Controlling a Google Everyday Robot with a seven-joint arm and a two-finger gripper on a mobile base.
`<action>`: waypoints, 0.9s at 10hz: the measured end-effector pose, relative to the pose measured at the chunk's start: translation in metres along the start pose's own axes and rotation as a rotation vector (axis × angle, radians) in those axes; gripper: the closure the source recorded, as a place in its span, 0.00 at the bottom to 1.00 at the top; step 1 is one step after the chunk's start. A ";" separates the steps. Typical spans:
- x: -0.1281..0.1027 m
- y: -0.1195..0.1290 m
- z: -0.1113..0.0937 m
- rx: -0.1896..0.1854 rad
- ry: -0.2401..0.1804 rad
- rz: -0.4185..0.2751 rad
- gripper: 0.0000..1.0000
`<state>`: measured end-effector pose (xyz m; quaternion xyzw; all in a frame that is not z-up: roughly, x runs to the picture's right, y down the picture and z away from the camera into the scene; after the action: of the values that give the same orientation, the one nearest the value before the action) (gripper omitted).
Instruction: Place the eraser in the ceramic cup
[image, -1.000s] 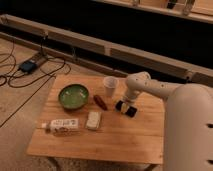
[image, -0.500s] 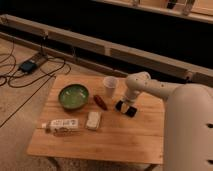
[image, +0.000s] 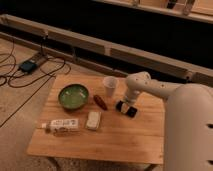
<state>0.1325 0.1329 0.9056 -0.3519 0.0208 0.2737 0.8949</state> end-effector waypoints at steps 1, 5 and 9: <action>-0.007 0.006 -0.017 -0.004 0.001 -0.005 1.00; -0.043 0.008 -0.100 -0.020 0.023 -0.019 1.00; -0.074 -0.034 -0.157 0.016 0.033 -0.026 1.00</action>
<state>0.1113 -0.0239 0.8258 -0.3495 0.0332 0.2560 0.9007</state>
